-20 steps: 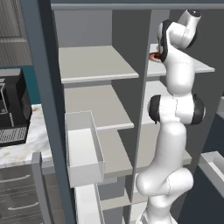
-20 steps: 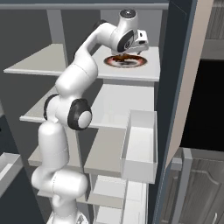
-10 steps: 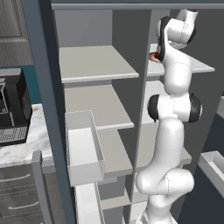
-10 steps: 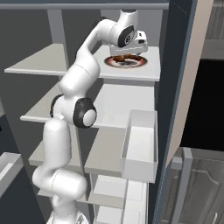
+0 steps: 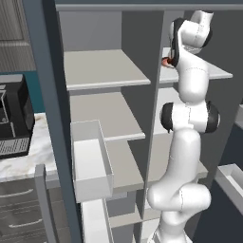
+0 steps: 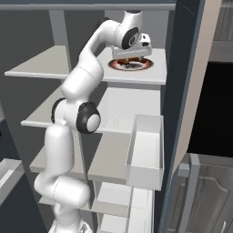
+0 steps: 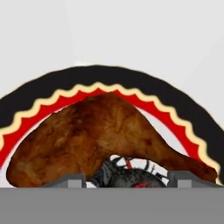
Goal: Retrieve the chicken drumstick from the fridge and place it on the saucepan with marinade on the stove.
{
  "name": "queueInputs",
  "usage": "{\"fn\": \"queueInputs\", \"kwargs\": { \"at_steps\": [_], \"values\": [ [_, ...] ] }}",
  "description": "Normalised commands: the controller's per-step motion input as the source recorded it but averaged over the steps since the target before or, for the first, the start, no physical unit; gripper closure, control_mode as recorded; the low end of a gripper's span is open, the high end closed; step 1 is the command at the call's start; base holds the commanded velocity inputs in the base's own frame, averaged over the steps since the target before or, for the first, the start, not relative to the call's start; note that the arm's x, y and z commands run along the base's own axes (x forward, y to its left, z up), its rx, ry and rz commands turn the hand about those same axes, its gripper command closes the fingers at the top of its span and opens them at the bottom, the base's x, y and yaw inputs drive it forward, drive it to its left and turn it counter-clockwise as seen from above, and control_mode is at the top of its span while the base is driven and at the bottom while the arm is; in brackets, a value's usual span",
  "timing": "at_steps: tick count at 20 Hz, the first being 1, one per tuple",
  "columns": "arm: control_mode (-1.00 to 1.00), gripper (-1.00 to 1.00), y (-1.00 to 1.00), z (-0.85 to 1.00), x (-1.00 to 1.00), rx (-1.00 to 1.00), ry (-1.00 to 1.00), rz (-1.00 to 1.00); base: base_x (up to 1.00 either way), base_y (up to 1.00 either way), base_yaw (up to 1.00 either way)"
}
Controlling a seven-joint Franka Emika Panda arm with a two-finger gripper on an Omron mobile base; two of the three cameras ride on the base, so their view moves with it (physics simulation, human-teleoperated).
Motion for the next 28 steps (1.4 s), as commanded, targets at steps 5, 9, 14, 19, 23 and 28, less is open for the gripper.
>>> {"fn": "queueInputs", "kwargs": {
  "at_steps": [5,9,14,19,23,28],
  "values": [
    [-1.0,-1.0,0.0,-0.52,-0.02,0.02,0.25,0.06,0.0,0.0,0.0],
    [-1.0,-1.0,0.01,-0.46,-0.27,0.05,0.1,0.04,0.0,0.0,0.0],
    [-1.0,-1.0,0.06,-0.27,-0.08,0.04,0.03,0.01,0.0,0.0,0.0],
    [-1.0,-1.0,0.04,-0.13,-0.09,0.01,0.07,0.0,0.0,0.0,0.0],
    [-1.0,-1.0,0.0,0.01,0.0,0.09,-0.02,-0.05,0.0,0.0,0.0],
    [-1.0,-1.0,0.14,0.17,-0.11,0.19,-0.16,-0.14,0.0,0.0,0.0]
  ]
}}
